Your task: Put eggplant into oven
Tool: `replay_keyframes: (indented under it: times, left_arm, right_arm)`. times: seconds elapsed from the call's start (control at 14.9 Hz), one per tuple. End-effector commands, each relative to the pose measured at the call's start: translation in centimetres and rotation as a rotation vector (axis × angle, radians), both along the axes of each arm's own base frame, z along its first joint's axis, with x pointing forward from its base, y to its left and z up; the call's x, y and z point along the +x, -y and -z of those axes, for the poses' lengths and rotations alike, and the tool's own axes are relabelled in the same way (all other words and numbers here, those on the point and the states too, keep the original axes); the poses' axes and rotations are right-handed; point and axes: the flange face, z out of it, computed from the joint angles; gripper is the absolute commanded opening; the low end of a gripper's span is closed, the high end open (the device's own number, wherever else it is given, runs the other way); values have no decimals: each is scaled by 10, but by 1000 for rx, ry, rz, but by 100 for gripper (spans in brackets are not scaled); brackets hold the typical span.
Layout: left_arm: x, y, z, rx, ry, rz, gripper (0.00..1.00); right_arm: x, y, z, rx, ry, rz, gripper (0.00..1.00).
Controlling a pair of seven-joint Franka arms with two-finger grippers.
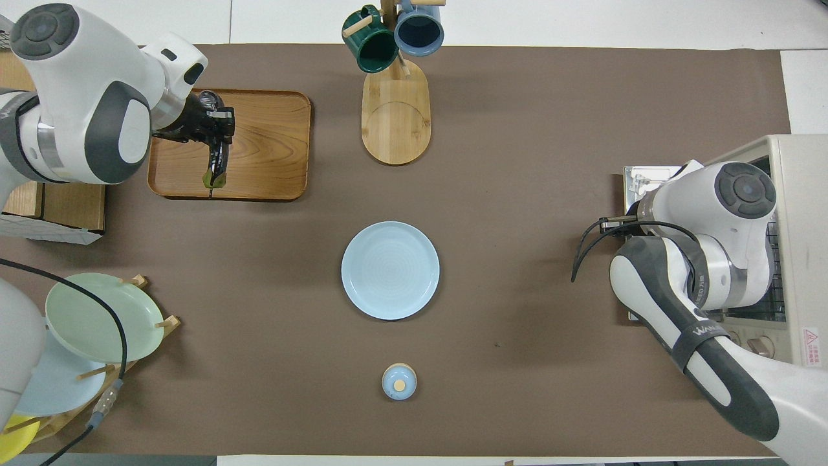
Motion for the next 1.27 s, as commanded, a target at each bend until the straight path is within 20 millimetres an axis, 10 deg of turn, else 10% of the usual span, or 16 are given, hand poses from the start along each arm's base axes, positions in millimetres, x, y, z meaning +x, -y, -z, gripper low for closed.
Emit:
replay_keyframes:
  times: [0.0,0.13,0.6,0.94,1.21]
  left_arm:
    - [-47,58,-36,-9,-56,-101,0]
    - [-78,100,-38,1,-73,-101,0]
    - [-189,219,2,-54,-26,-131,0]
    - [-246,260,59,-45,-29,-70,0]
    - [-254,260,81,-36,-36,-63,0]
  right_arm:
    - [10,-21,-17,19,22,2,0]
    - [20,-35,-39,23,11,-14,5]
    - [35,-51,-76,27,0,11,89]
    - [35,-52,-77,25,2,8,92]
    - [35,-52,-76,25,0,8,92]
